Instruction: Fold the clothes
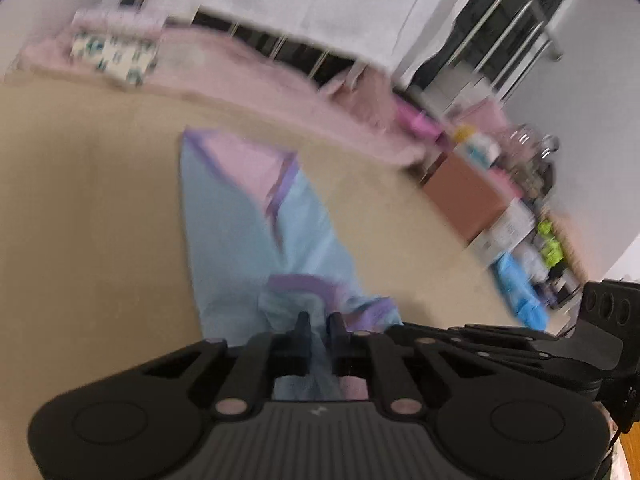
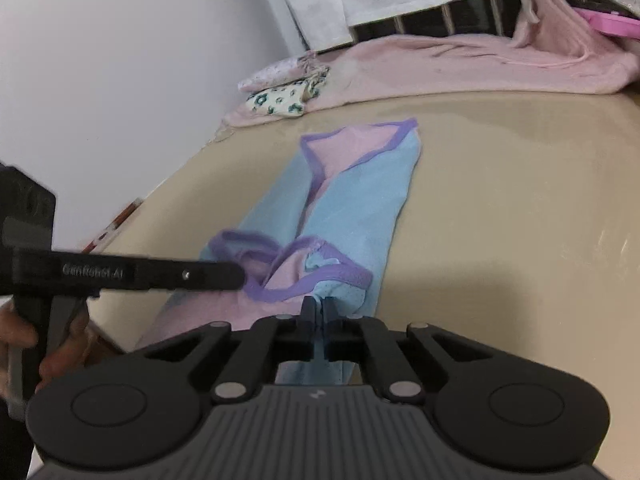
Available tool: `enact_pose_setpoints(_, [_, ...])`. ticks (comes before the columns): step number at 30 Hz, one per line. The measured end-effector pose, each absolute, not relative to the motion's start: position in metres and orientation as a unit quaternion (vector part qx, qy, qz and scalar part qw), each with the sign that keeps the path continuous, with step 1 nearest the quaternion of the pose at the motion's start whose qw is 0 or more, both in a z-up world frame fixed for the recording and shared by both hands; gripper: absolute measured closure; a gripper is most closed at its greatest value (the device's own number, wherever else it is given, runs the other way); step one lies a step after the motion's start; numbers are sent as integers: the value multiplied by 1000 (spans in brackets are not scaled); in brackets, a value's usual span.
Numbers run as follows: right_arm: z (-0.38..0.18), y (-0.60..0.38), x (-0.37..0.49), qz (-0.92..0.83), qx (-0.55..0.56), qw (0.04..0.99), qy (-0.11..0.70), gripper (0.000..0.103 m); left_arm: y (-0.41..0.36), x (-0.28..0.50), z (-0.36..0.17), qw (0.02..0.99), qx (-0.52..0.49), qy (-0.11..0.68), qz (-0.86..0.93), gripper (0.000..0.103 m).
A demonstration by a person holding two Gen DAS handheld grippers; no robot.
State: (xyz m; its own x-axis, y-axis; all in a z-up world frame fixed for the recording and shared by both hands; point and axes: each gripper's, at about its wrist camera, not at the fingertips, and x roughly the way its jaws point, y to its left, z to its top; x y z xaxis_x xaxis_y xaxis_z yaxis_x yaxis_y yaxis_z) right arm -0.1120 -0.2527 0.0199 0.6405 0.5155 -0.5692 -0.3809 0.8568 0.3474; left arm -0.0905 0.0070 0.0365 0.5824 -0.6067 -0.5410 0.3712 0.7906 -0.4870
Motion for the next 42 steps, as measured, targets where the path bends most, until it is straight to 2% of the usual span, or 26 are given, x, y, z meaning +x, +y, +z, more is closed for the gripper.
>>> enact_pose_setpoints(3, [33,-253,-110,258,123,906,312,100,12,-80,42,889,-165,340,-259,95])
enact_pose_setpoints(4, [32,-250,-104,252,122,908,311,100,10,-74,37,893,-152,345,-245,91])
enact_pose_setpoints(5, [28,-247,-96,241,118,910,316,97,8,-68,31,897,-137,350,-231,75])
enact_pose_setpoints(6, [23,-243,-87,233,107,908,330,95,10,-68,27,899,-132,354,-223,66])
enact_pose_setpoints(7, [18,-239,-83,230,91,906,344,94,12,-68,23,900,-128,357,-215,62])
enact_pose_setpoints(8, [17,-238,-83,229,75,905,350,91,19,-74,24,901,-140,350,-217,51])
enact_pose_setpoints(10, [25,-248,-101,237,51,919,311,82,16,-81,25,902,-136,341,-227,31])
enact_pose_setpoints(11, [32,-257,-116,248,38,927,279,74,15,-84,25,903,-133,336,-232,32])
enact_pose_setpoints(12, [38,-266,-131,259,25,933,248,72,14,-88,26,904,-131,332,-237,32])
enact_pose_setpoints(20, [20,-266,-156,326,-11,912,247,72,2,-116,30,908,-109,296,-275,41])
enact_pose_setpoints(21, [18,-258,-154,329,-26,910,251,72,1,-119,31,908,-106,292,-280,44])
enact_pose_setpoints(23, [20,-245,-157,339,-70,906,244,70,3,-117,24,903,-118,308,-275,61])
enact_pose_setpoints(24, [25,-241,-164,354,-99,901,229,59,8,-109,16,896,-134,331,-264,66])
enact_pose_setpoints(25, [29,-239,-172,373,-126,894,212,52,14,-108,13,893,-145,331,-267,67])
enact_pose_setpoints(26, [32,-239,-181,397,-150,885,193,40,20,-106,11,891,-157,329,-271,68])
enact_pose_setpoints(27, [34,-238,-186,414,-174,875,181,36,22,-104,11,888,-160,331,-278,68])
enact_pose_setpoints(29, [32,-229,-186,430,-228,855,182,39,24,-100,10,883,-156,335,-291,67])
enact_pose_setpoints(30, [29,-225,-181,436,-245,844,191,49,27,-96,10,877,-157,341,-300,67])
enact_pose_setpoints(32, [23,-218,-167,454,-270,822,214,62,34,-89,13,866,-164,353,-314,65])
enact_pose_setpoints(33, [22,-217,-160,463,-272,813,224,62,37,-86,15,861,-170,360,-318,62])
enact_pose_setpoints(34, [24,-217,-154,472,-265,808,232,64,41,-83,18,855,-176,366,-322,52])
enact_pose_setpoints(35, [25,-218,-149,481,-258,803,240,76,44,-80,20,850,-182,372,-325,39])
enact_pose_setpoints(36, [27,-219,-143,490,-251,797,248,89,45,-89,28,861,-163,346,-336,34])
enact_pose_setpoints(38, [29,-220,-131,508,-237,786,263,91,46,-111,43,879,-108,280,-370,19])
enact_pose_setpoints(40, [36,-227,-123,524,-213,778,273,91,42,-137,52,886,-29,205,-414,13])
enact_pose_setpoints(42, [45,-235,-119,542,-187,772,276,91,34,-160,53,880,57,143,-449,13])
